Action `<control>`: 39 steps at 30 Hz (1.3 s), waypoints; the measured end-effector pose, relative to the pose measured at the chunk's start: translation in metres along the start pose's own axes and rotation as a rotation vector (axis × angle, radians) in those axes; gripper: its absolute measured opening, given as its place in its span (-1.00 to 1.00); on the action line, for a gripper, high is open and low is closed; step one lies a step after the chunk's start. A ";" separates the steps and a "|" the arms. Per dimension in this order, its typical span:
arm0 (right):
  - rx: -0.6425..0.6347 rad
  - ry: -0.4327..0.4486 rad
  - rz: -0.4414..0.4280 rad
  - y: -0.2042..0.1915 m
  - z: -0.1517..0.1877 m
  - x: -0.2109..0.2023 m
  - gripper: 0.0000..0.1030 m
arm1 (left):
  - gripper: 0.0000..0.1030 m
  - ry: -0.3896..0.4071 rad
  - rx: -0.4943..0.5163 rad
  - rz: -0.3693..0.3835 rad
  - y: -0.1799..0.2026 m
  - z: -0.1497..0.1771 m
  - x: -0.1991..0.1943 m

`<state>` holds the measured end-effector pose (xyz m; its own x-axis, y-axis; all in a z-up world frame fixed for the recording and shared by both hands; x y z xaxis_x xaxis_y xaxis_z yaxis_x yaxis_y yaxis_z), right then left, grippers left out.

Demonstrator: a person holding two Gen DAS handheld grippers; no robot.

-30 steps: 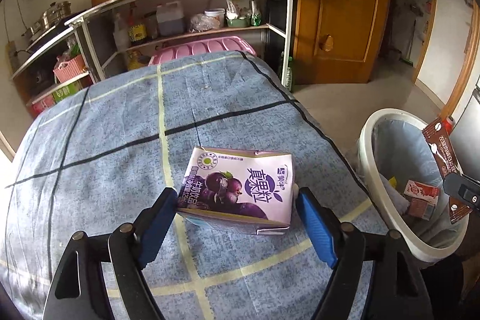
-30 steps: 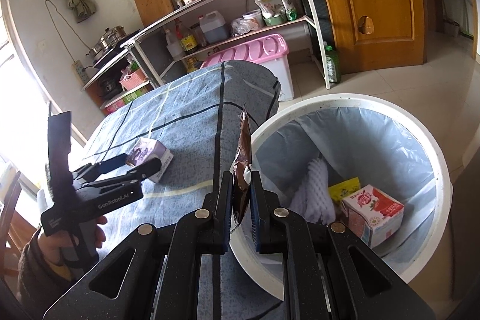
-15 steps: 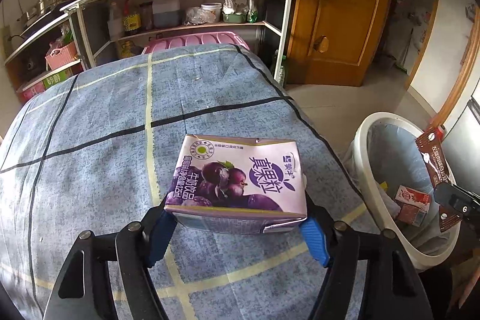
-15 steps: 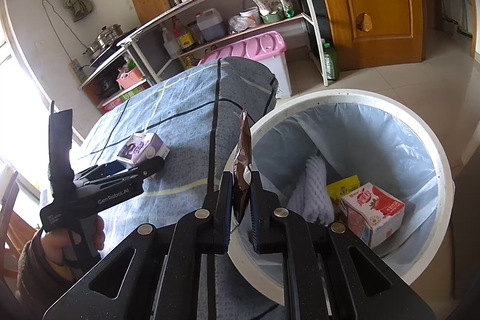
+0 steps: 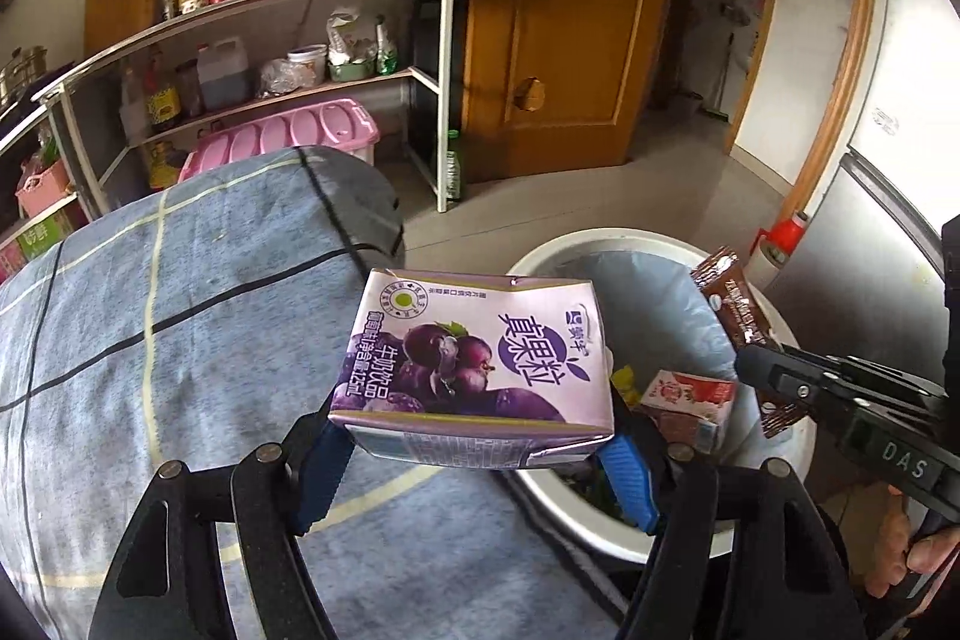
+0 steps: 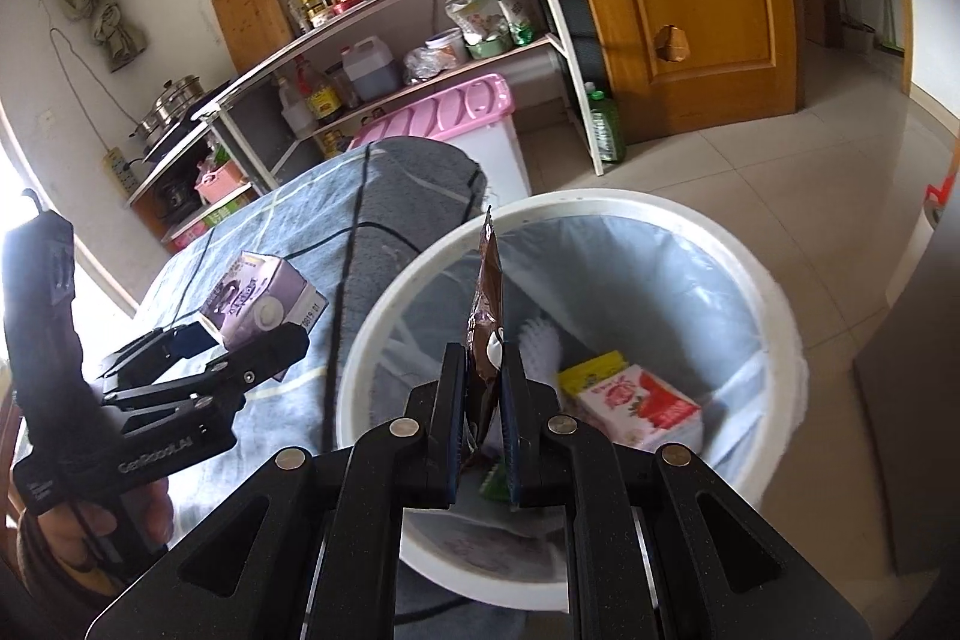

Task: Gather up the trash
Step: 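Lower the purple carton into the bin and open both tools to drop both items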

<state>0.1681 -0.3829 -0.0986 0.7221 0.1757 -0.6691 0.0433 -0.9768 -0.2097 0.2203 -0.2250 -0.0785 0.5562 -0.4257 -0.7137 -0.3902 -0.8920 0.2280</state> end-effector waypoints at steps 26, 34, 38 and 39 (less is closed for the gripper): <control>0.037 -0.093 0.104 0.059 0.026 0.004 -0.09 | 0.44 -0.038 0.099 0.035 0.071 0.021 0.017; 0.035 -0.051 0.118 0.050 0.017 -0.013 -0.09 | 0.44 0.001 0.064 0.010 0.062 0.019 -0.004; 0.004 0.006 0.152 0.039 0.013 -0.033 -0.09 | 0.44 0.075 0.048 -0.039 0.053 0.016 -0.028; -0.004 0.022 0.159 0.036 0.012 -0.039 -0.09 | 0.44 0.085 0.044 -0.054 0.051 0.016 -0.033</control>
<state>0.1335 -0.4230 -0.0888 0.7348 0.0163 -0.6781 -0.0701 -0.9925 -0.0998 0.1704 -0.2542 -0.0537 0.6369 -0.3907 -0.6646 -0.3889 -0.9072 0.1605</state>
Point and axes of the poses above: each gripper's, at about its wrist camera, not at the fingertips, and x roughly the way its jaws point, y to its right, z to its underside, the point moved 9 cm from there along x, roughly the way its jaws point, and after that the axes turned 12 degrees about -x, right-handed, at the moved point
